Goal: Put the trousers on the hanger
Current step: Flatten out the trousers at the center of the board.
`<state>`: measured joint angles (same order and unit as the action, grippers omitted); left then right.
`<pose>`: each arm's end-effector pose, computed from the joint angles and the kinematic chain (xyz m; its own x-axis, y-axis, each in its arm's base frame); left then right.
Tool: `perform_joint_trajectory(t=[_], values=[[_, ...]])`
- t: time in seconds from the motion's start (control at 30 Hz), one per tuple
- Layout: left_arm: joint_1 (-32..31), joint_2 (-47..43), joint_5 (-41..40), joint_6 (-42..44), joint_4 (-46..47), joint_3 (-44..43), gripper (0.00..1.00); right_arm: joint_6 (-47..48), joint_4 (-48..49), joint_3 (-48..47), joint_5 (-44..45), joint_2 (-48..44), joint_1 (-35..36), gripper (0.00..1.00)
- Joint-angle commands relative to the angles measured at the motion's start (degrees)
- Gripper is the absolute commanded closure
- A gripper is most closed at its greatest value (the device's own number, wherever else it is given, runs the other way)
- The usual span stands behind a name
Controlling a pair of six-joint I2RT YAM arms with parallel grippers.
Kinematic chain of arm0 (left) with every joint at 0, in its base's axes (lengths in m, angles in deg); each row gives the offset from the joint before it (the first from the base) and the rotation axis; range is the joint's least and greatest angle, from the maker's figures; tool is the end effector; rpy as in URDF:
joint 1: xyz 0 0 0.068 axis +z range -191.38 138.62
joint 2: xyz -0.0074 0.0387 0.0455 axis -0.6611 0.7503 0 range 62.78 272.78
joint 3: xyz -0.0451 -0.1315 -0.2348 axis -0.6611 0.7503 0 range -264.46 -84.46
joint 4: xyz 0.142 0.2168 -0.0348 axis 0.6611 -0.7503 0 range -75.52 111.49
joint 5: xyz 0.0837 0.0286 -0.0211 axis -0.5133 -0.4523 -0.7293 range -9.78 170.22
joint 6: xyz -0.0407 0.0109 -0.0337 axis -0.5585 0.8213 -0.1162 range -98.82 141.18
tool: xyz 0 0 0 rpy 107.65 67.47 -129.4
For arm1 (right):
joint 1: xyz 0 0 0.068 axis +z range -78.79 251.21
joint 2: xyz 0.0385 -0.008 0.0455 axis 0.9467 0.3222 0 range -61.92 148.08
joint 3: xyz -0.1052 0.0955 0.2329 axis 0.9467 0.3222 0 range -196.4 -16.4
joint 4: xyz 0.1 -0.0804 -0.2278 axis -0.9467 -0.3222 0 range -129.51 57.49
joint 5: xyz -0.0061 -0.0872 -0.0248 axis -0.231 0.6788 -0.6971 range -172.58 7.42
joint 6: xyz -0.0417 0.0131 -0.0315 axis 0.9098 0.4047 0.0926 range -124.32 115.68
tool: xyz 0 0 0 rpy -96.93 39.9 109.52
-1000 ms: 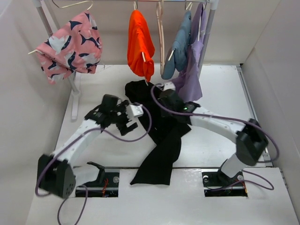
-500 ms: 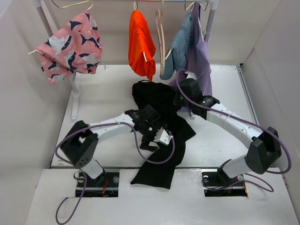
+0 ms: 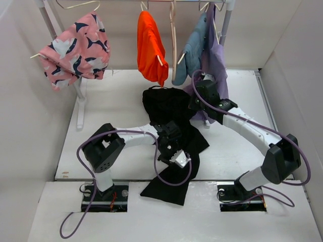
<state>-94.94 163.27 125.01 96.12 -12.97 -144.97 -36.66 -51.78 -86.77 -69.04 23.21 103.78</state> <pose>0.1705 -0.2731 0.1660 0.5110 0.4617 -0.7251 0.7302 -0.6782 0.0827 0.2908 0.1758 0.3114 -0.5910 0.2395 -0.7703 -0.0518 0.9417 0.3325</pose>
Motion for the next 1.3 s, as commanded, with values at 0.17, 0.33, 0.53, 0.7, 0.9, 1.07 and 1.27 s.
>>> perform_joint_trajectory(t=[0.17, 0.33, 0.53, 0.7, 0.9, 1.07, 1.27], values=[[3.3, -1.0, -7.3, -7.8, -7.4, -5.3, 1.00, 1.0, 1.6, 0.8, -1.1, -4.0, -0.8, 1.00], [18.1, -12.2, -33.0, -3.0, -12.3, -5.8, 1.00, 1.0, 1.1, 4.6, -2.5, -12.4, -2.1, 1.00], [40.4, -30.9, -47.0, -4.2, -4.8, -6.4, 1.00, -3.2, -4.0, 13.4, 0.3, -26.5, -3.7, 1.00], [54.8, -40.8, -50.3, -0.7, 1.3, 0.2, 1.00, -10.0, -9.3, 19.2, 1.5, -36.1, -6.5, 1.00], [62.6, -42.4, -55.1, -7.0, 11.1, 7.7, 1.00, -12.2, -16.5, 20.5, 0.8, -39.5, -13.0, 1.00], [68.8, -34.8, -52.7, -15.3, 7.6, -1.5, 1.00, -10.0, -19.5, 16.1, -0.9, -38.3, -19.2, 1.00], [69.9, -35.8, -50.6, -11.4, 8.2, -2.9, 1.00, -9.0, -25.0, 11.1, -2.1, -36.2, -23.6, 1.00]])
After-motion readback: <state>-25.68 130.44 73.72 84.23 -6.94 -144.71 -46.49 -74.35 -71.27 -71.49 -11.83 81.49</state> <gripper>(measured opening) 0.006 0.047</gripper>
